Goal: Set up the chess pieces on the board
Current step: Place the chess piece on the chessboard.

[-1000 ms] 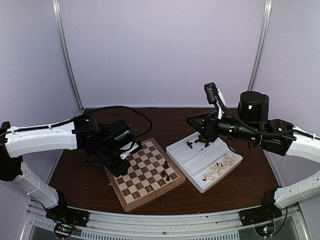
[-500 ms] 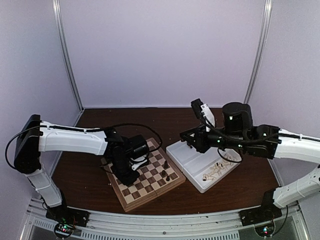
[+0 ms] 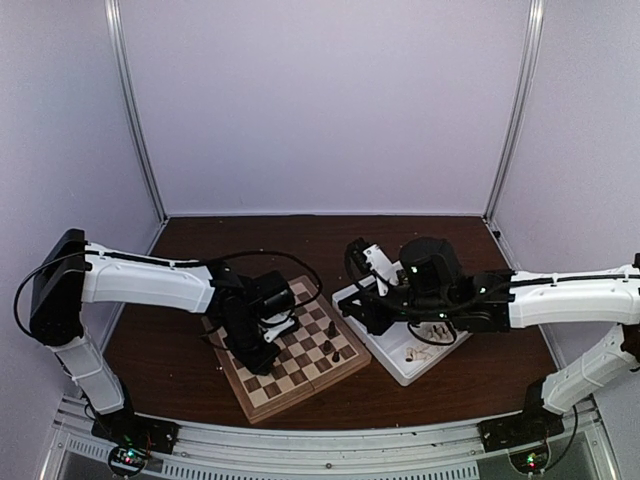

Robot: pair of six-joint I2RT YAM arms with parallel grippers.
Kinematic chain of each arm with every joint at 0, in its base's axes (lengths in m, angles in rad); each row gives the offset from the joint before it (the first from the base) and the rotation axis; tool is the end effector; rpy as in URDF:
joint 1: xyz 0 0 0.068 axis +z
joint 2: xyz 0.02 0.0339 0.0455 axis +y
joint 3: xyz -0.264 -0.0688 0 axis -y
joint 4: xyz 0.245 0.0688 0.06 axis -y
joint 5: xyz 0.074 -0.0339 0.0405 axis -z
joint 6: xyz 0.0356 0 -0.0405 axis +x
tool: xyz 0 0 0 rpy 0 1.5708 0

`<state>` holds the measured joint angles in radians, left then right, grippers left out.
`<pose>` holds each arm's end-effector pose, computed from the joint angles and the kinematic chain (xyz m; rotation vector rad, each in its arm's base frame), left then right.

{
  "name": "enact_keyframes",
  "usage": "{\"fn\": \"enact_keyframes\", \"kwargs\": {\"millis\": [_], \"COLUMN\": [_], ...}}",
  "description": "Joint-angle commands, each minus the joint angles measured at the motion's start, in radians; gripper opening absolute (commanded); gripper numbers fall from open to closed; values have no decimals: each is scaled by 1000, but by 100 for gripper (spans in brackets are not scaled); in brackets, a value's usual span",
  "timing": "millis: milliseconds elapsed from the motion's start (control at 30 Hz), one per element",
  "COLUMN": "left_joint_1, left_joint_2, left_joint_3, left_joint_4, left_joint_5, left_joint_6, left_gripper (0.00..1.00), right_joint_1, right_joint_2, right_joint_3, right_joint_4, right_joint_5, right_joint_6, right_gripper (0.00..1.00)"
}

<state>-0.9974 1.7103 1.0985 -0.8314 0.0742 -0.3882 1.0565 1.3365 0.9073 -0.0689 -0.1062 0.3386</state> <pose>0.1636 -0.2582 0.1747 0.9317 2.9393 -0.2139 0.1456 0.2653 0.2706 -0.8421 2.0455 0.9343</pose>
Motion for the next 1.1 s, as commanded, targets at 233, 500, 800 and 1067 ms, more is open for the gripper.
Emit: {"fn": "enact_keyframes", "kwargs": {"millis": [233,500,800,1067], "left_joint_1": [14,61,156,164], "left_joint_2": [-191,-457,-749,-820], "left_joint_3": [-53,-143,-316,-351], "left_joint_4": [36,43,76,20], "left_joint_5": [-24,-57,-59,-120], "left_joint_6": [-41,-97,-147,-152], "left_gripper": [36,45,52,53], "right_joint_1": [46,120,171,171], "right_joint_2": [121,286,521,667], "right_joint_3": [3,57,266,448], "right_joint_4": [156,266,218,98], "right_joint_5": [-17,13,124,173], "right_joint_6": [5,20,72,94], "right_gripper": [2,2,3,4]}}
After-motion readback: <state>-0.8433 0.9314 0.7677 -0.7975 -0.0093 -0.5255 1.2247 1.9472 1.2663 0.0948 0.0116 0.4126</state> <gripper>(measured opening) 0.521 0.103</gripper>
